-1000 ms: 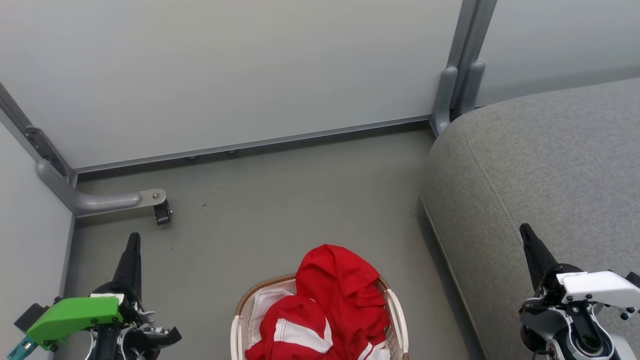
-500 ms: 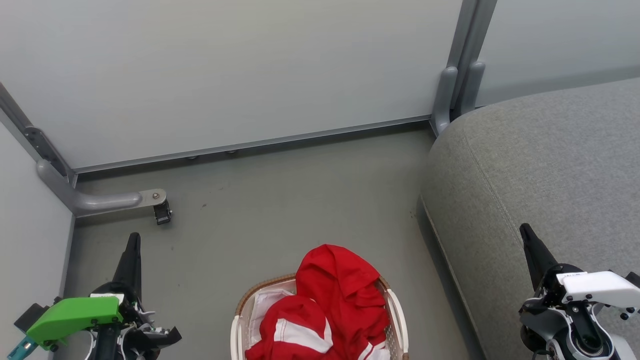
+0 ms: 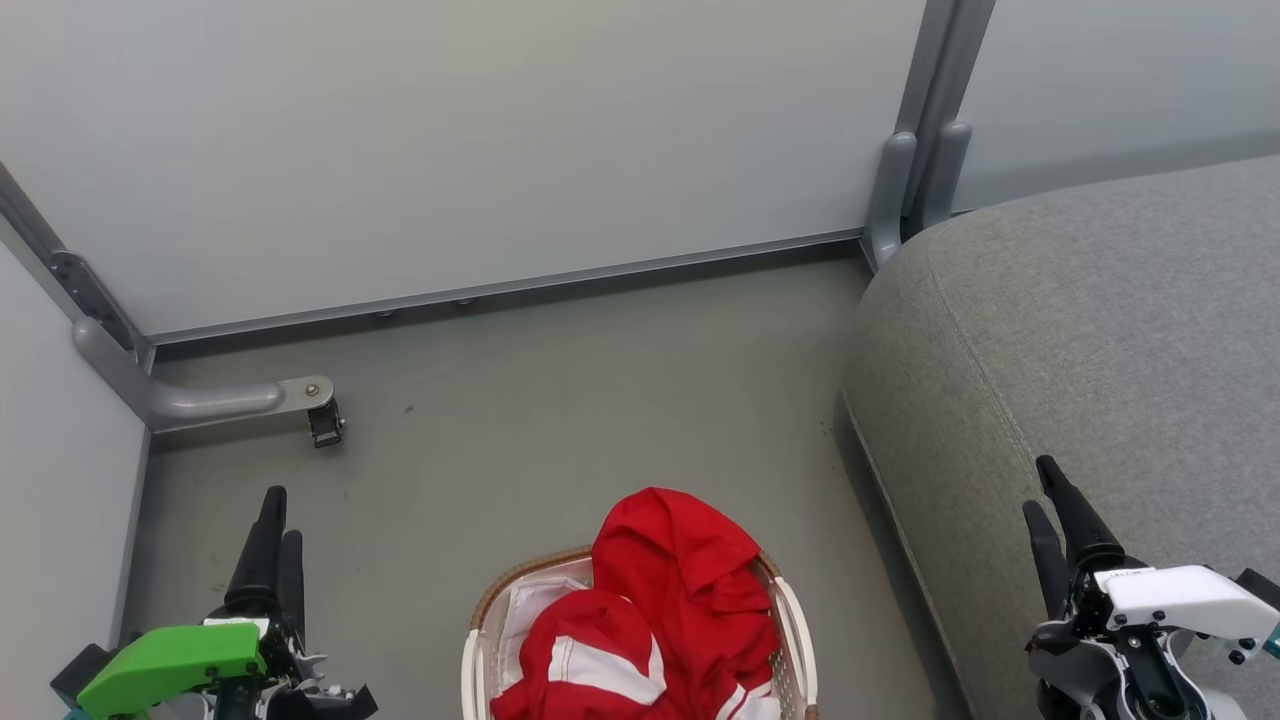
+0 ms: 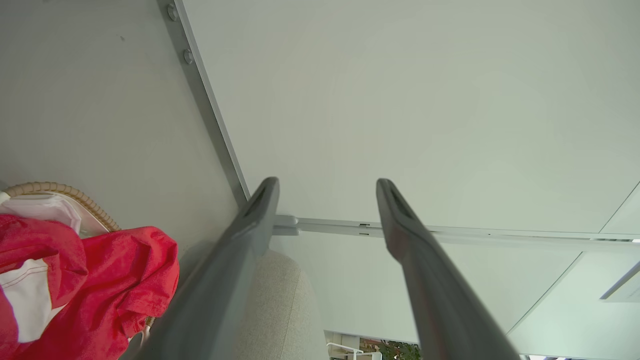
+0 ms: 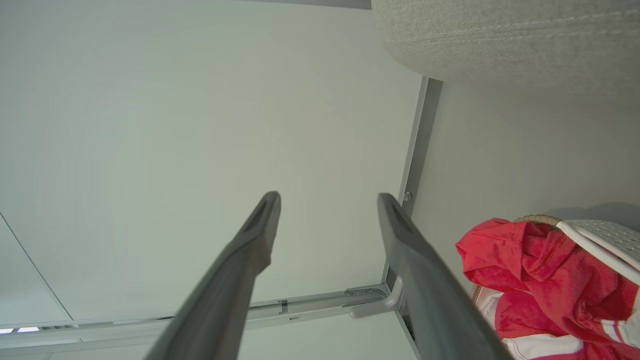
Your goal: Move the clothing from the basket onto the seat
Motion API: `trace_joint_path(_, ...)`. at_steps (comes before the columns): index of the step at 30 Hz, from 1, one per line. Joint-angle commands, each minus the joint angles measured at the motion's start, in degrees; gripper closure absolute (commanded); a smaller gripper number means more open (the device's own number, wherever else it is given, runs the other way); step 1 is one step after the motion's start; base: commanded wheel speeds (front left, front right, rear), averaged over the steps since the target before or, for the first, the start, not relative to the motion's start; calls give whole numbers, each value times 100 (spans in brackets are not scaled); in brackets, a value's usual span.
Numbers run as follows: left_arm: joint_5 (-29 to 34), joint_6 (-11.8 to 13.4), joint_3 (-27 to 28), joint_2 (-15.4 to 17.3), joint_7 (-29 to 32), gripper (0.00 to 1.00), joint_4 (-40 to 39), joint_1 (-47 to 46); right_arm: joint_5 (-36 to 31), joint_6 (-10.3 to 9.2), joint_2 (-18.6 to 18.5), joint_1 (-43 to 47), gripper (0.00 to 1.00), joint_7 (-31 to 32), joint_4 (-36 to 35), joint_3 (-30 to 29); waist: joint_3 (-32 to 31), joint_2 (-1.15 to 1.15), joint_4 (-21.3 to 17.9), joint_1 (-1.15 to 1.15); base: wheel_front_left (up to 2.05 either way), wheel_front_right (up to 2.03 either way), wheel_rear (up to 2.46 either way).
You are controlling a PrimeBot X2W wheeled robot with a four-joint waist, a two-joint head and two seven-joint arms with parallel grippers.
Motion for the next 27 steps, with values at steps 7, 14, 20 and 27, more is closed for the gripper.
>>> trace_joint_path(7,357,-9,-66,65,-236,0,-34,-162,-295,1,-225,-186,0,-275,-112,261,27,0,8,0,0,0,0)
trace_joint_path(14,462,-12,-81,51,-410,0,-14,-188,-545,2,-310,-264,0,-452,-131,393,47,0,12,0,0,0,0)
trace_joint_path(20,931,-14,-90,113,-549,0,8,-195,-1027,2,-357,-328,0,-587,-139,454,70,0,13,0,0,0,0)
trace_joint_path(27,1844,-16,-44,112,-702,0,22,-214,-1760,2,-368,-390,0,-739,-98,487,107,0,19,0,0,0,0)
